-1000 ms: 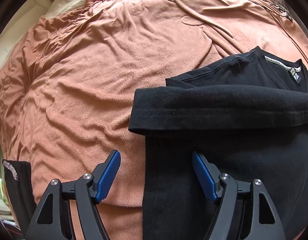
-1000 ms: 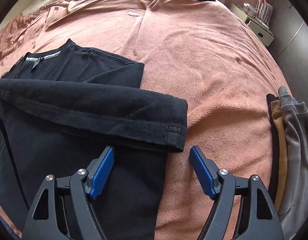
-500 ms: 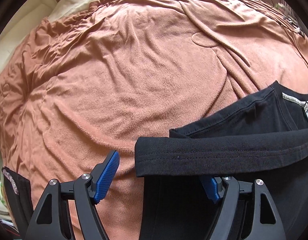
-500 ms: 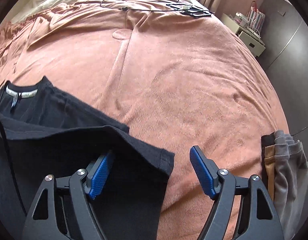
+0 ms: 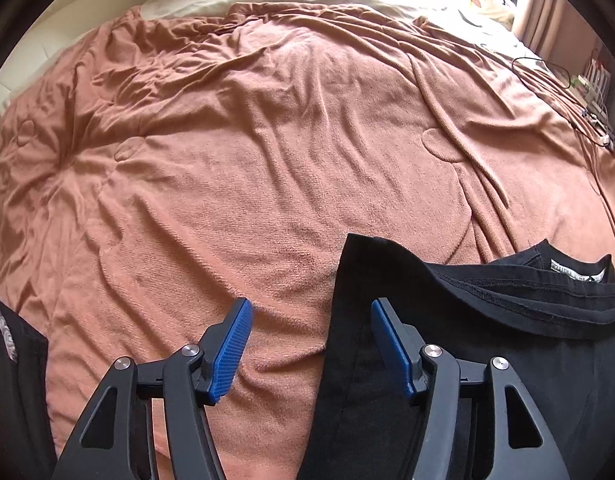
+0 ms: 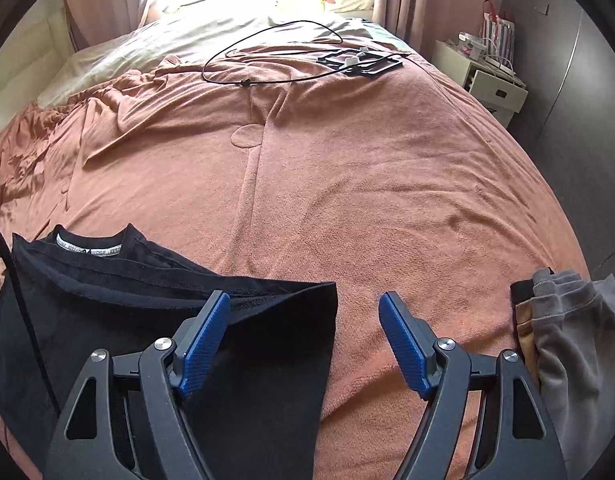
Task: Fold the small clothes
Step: 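Move both tools to the folded edge of the black t-shirt, then grasp the folded edge with the left gripper while the right gripper grasps it too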
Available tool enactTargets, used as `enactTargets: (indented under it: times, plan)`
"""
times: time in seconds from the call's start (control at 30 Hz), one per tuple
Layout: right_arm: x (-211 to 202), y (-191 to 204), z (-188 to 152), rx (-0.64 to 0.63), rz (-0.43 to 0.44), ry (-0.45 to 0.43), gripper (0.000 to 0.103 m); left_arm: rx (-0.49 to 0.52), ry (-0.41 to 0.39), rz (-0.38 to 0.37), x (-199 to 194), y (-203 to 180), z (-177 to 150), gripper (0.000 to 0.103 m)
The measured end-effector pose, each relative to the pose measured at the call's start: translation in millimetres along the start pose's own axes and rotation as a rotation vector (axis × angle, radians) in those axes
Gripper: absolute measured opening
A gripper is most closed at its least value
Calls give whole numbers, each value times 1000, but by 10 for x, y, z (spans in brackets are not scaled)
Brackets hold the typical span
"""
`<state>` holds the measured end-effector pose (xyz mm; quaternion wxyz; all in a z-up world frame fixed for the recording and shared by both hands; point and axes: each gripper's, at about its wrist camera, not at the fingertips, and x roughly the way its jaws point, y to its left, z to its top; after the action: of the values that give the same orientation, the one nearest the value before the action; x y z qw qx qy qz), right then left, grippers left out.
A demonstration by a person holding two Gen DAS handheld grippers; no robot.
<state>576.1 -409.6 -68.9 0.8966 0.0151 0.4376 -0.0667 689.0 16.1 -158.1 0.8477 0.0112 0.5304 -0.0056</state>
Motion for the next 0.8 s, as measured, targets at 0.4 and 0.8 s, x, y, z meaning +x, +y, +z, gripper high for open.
enactTargets:
  times: [0.4,0.8]
  plan:
    - [444,-247,4,16,96,149,54,33,72,-30,325,-162,0,57]
    - [852,-208,143,80,117,120,3,-13,37,-70,375,-151,152,1]
